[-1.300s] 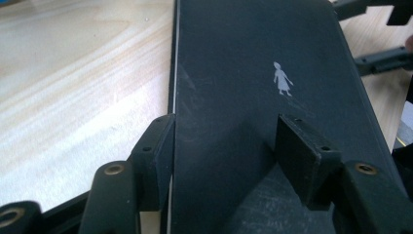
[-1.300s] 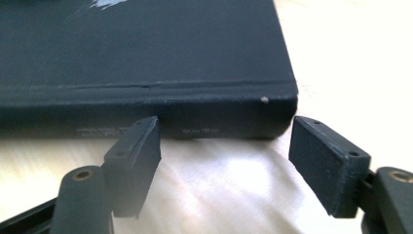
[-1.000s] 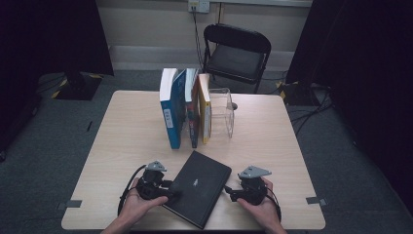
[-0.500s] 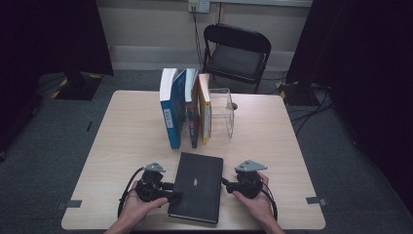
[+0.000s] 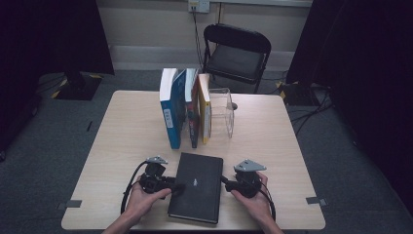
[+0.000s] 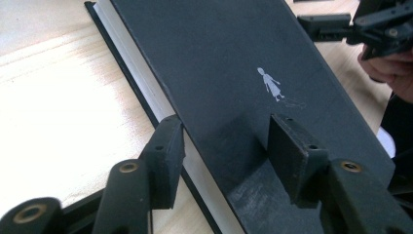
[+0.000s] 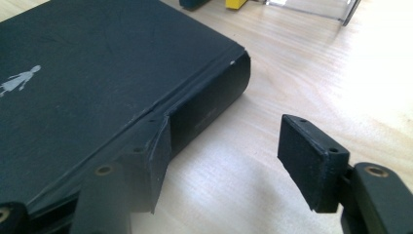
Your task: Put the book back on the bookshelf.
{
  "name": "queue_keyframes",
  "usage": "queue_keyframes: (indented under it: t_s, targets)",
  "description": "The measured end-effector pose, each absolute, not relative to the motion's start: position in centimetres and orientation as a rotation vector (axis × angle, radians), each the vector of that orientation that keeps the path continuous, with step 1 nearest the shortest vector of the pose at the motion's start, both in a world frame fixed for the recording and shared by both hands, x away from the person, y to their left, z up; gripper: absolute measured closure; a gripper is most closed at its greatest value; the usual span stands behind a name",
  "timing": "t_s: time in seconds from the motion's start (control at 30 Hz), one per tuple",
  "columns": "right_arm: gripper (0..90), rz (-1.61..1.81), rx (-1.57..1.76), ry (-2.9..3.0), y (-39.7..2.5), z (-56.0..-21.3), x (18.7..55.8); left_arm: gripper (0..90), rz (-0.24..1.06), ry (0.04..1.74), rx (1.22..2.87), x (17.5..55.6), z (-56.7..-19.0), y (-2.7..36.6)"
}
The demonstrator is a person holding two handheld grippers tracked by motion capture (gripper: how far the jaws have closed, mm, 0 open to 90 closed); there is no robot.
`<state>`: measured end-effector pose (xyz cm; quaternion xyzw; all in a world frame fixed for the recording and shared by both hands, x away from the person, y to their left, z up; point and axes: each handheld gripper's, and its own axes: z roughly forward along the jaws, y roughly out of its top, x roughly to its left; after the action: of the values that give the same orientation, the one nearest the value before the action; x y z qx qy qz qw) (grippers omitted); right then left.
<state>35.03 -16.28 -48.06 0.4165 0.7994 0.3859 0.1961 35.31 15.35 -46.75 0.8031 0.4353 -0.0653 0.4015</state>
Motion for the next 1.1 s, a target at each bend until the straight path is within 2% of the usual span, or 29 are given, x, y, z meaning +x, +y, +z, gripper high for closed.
queue_keyframes:
  t_s: [0.27, 0.4, 0.47, 0.7, 1.1]
  targets:
    - [37.3, 1.086, 1.162, 2.228, -16.1, -48.2, 35.6, 48.2, -0.207, 1.082, 2.053, 34.9, -46.7, 15.8]
    - [38.5, 1.087, 1.155, 2.222, -15.9, -48.3, 35.5, 50.8, -0.231, 1.115, 2.006, 35.0, -46.9, 16.1]
    - [38.3, 1.084, 1.160, 2.226, -15.9, -48.3, 35.5, 45.6, -0.215, 1.137, 1.979, 35.3, -46.9, 15.9]
    - [36.7, 1.083, 1.173, 2.237, -16.1, -48.5, 35.6, 40.9, -0.173, 1.224, 1.923, 37.9, -47.0, 14.9]
    - [36.1, 1.077, 1.175, 2.243, -16.2, -48.6, 35.5, 43.9, -0.208, 1.222, 1.900, 38.0, -47.3, 15.2]
